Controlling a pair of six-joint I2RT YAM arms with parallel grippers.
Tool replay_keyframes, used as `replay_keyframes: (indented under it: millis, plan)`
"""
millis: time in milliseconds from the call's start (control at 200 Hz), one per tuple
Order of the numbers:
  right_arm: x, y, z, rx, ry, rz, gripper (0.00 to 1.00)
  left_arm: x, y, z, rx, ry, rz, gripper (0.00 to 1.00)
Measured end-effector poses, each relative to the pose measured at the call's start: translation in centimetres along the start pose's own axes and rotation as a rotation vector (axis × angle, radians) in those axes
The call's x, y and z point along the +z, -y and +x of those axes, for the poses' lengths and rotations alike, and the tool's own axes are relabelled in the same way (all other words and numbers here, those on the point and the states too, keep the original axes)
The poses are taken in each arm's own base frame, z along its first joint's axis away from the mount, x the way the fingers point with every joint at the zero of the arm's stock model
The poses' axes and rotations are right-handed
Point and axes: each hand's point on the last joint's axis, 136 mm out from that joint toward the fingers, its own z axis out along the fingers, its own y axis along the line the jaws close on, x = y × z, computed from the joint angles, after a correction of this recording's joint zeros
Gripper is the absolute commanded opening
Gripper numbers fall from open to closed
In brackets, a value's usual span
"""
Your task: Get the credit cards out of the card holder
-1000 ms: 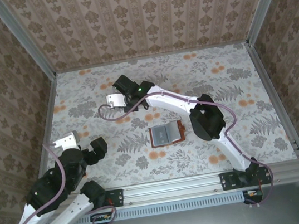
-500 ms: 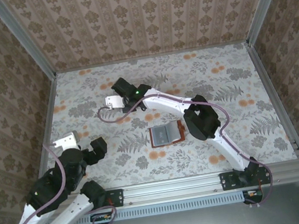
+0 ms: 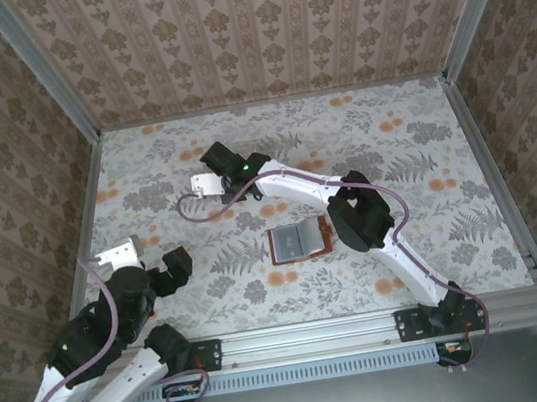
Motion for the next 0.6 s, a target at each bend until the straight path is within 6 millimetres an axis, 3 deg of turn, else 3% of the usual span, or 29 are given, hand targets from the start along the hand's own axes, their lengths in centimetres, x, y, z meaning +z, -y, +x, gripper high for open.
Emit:
replay_keyframes:
  millis: [250, 485, 540, 600]
  plan:
    - [0.8, 0.1, 0.2, 0.01, -0.001, 0.013, 0.22, 0.0, 0.0, 0.0, 0.0, -0.001, 0.0, 1.0]
    - [1.8, 0.3, 0.3, 0.016, -0.007, 0.042, 0.23, -0.1, -0.1, 0.0, -0.002, 0.002, 0.002, 1.0]
    - [1.9, 0.3, 0.4, 0.016, -0.01, 0.044, 0.32, -0.1, -0.1, 0.0, -0.002, 0.002, 0.002, 1.0]
    - [2.0, 0.3, 0.4, 0.018, -0.013, 0.048, 0.33, -0.1, -0.1, 0.0, -0.002, 0.002, 0.002, 1.0]
